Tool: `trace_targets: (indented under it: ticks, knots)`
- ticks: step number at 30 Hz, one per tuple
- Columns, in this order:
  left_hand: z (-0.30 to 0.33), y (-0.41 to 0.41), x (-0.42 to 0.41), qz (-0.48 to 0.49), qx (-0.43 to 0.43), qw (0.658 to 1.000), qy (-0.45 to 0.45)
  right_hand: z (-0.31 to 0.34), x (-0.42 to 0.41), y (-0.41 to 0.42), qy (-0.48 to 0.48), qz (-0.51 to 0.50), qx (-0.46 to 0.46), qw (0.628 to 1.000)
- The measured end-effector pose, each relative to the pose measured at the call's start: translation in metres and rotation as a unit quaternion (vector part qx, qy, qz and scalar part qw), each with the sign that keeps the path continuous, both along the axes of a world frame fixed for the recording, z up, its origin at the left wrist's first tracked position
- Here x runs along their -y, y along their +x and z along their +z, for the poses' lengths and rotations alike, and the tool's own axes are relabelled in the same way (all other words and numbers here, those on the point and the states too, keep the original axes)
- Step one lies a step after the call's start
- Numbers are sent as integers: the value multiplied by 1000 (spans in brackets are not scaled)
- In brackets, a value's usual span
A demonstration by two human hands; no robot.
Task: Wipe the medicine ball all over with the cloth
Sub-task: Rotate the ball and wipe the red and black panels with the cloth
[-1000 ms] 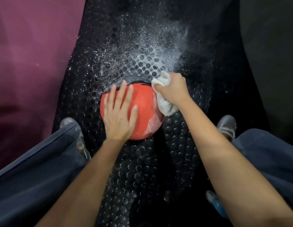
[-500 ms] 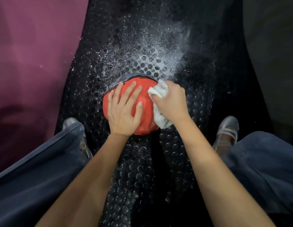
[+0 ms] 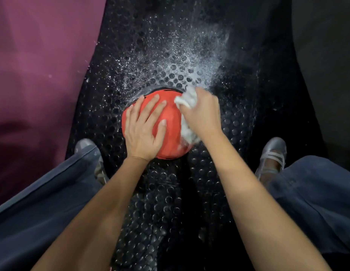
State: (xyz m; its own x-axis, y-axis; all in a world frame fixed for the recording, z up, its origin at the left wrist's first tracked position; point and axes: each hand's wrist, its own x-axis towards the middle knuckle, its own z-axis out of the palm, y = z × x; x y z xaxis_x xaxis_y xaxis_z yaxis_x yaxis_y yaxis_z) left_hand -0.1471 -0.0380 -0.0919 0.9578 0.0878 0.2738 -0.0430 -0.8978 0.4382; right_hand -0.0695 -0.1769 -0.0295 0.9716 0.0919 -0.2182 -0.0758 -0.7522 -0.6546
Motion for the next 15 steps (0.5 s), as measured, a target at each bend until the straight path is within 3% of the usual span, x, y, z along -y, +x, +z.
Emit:
trace_targets:
  ticks: [5,9,15]
  knots:
    - [5,9,8,14,-20,1000,9,-9,-4,38,-32,27,-8,999]
    - [6,20,15,-75,-10,996,56,-13,0,62,-32,41,-17,999]
    - [4,26,28,-14,11,999,47,-9,1,55,-38,30,8,999]
